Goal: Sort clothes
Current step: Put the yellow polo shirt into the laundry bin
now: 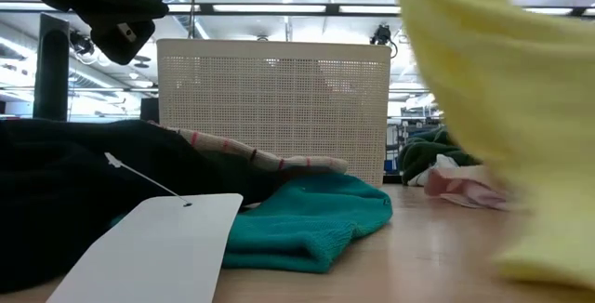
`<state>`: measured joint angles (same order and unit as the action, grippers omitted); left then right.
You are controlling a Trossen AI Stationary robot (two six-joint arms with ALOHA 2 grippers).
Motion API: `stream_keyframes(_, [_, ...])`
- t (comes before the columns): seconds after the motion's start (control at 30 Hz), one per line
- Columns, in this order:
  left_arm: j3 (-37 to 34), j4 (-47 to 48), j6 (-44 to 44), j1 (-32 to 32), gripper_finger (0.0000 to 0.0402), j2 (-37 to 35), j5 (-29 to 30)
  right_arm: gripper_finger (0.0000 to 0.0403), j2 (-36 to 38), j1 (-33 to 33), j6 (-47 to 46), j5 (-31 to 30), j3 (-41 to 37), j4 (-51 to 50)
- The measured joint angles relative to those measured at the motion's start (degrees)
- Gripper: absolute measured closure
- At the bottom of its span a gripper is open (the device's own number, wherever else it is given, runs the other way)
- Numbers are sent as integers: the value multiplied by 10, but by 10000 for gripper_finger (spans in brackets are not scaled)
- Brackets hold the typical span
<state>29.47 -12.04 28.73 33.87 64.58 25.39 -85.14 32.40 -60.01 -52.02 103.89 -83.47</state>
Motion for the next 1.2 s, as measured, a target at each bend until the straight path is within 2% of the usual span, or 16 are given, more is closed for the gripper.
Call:
stream_keyframes(0.17, [0, 8, 0, 0, 353, 0, 0, 372, 0, -89, 249, -41, 88, 140])
stream_keyframes(0.3, [0, 14, -1, 0, 353, 0, 0, 372, 1, -165, 477, -42, 128, 347])
stream_keyframes(0.37, [0, 14, -3, 0, 353, 0, 0, 372, 1, -206, 575, -23, 131, 455])
stream_keyframes(0.43, [0, 14, -11, 0, 353, 0, 0, 372, -1, -249, 628, 27, 129, 535])
stream_keyframes(0.5, [0, 14, -14, 0, 353, 0, 0, 372, -7, -291, 637, 82, 128, 572])
stream_keyframes(0.6, [0, 15, -15, 0, 353, 0, 0, 372, -27, -349, 611, 138, 127, 554])
stream_keyframes(0.77, [0, 22, -15, 0, 353, 0, 0, 372, -80, -417, 526, 215, 126, 438])
stream_keyframes(0.93, [0, 30, -12, 0, 353, 0, 1, 372, -154, -451, 444, 236, 126, 295])
stream_keyframes(1.07, [0, 30, -12, 0, 353, 0, 1, 372, -213, -474, 392, 312, 126, 203])
stream_keyframes(1.2, [0, 30, -11, 0, 353, 0, 1, 371, -270, -491, 377, 377, 126, 172])
